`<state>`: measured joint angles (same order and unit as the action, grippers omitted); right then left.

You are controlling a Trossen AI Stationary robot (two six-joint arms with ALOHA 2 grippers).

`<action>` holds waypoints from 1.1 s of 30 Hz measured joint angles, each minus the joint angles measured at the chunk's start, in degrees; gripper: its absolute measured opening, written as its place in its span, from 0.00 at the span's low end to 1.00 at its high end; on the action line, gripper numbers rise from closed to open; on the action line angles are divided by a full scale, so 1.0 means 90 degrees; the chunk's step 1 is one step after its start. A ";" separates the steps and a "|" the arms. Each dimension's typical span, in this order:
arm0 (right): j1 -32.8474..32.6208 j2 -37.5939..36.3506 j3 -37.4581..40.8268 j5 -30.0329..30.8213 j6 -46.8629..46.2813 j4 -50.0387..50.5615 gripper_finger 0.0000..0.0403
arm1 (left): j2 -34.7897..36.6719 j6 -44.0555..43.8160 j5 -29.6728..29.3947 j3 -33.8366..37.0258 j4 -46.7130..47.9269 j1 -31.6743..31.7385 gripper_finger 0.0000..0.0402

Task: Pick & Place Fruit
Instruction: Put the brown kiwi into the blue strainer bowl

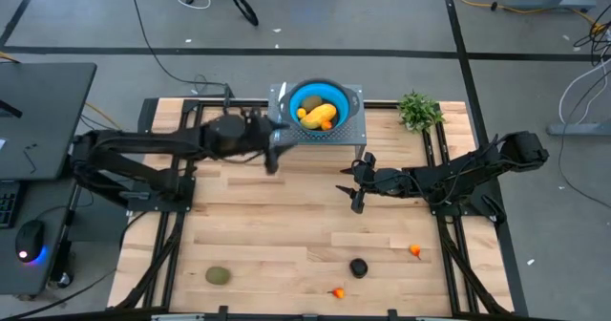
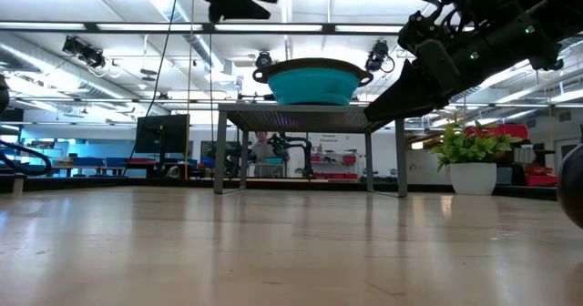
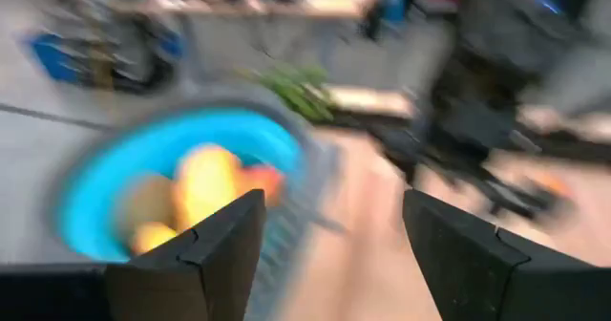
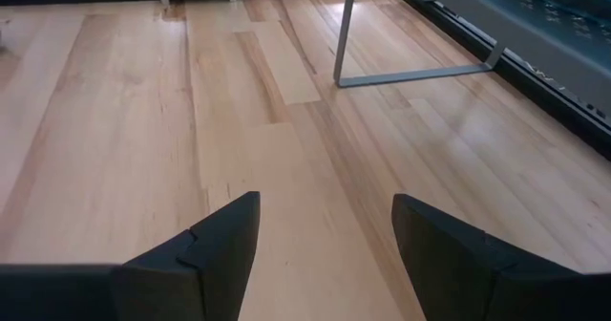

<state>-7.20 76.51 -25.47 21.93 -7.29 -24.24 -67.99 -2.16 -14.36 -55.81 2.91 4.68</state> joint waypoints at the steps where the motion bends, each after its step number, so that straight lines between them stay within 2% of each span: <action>1: 0.0000 0.0000 0.0000 0.0000 0.0000 -0.0001 0.62 | 0.0073 -0.0115 0.0087 0.0000 0.0238 -0.0153 0.63; 12: 0.0000 0.0000 0.0000 -0.0002 0.0058 -0.0033 0.62 | 0.0231 -0.1513 0.0363 0.0000 0.2448 -0.2135 0.63; 22: 0.0000 0.0000 0.0000 -0.0002 0.0208 -0.0045 0.62 | 0.0195 -0.3805 0.0584 0.0002 0.3321 -0.3591 0.63; 29: 0.0051 0.0000 0.0000 -0.0002 0.0580 -0.0142 0.62 | -0.0268 -0.5633 0.0808 0.0007 0.4324 -0.4756 0.63; 33: 0.0137 0.0000 0.0000 -0.0002 0.0910 -0.0374 0.62 | -0.0715 -0.6519 0.1298 0.0010 0.4278 -0.5267 0.63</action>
<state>-5.96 76.51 -25.47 21.91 0.90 -27.60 -74.43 -60.84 -2.68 -55.72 41.41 -42.72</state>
